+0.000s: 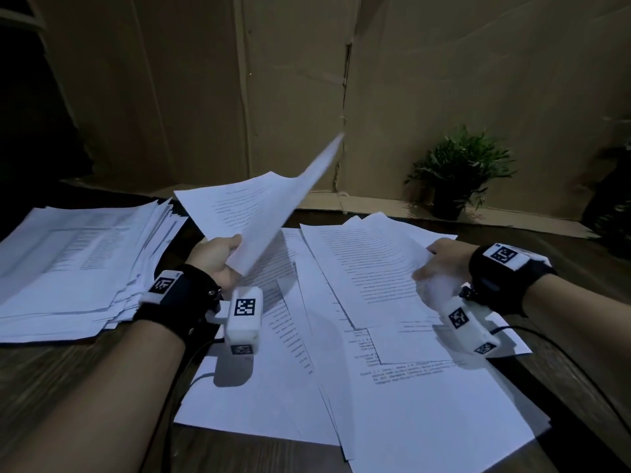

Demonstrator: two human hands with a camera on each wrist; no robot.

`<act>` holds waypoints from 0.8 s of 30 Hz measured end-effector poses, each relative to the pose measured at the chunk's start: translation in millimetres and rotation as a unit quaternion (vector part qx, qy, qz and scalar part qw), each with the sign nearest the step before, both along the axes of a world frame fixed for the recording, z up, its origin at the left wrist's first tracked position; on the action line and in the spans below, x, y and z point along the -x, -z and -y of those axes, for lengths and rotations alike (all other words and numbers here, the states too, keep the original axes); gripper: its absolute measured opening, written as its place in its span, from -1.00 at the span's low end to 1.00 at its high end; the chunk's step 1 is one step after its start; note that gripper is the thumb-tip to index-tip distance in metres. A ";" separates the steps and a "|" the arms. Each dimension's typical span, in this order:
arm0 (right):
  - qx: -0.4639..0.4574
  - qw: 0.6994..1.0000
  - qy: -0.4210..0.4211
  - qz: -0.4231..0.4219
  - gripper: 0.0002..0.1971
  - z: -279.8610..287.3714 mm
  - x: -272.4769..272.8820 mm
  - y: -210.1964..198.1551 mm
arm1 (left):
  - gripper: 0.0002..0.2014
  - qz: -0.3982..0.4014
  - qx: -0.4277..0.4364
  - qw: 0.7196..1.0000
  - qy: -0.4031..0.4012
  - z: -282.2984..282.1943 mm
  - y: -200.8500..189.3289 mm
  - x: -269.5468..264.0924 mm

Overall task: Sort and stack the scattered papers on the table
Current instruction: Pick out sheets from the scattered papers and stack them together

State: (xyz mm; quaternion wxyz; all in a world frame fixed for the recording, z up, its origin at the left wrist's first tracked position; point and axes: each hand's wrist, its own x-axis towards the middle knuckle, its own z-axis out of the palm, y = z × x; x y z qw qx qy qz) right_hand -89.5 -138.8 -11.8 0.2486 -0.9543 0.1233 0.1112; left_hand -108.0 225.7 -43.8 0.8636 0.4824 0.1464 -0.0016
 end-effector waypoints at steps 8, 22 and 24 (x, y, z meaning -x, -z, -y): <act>-0.361 0.856 0.090 0.360 -0.71 10.2 2.8 -33.5 | -0.79 0.008 -0.180 0.983 0.037 -4.0 8.2 1.5; -0.271 0.949 -0.158 -0.006 -0.83 -57.4 24.7 -10.4 | -0.62 0.029 -0.128 0.978 0.159 19.7 -5.6 17.7; -0.266 0.951 -0.155 -0.016 -0.82 -58.0 24.8 -8.9 | -0.70 0.061 -0.165 0.971 0.163 21.7 -2.3 17.1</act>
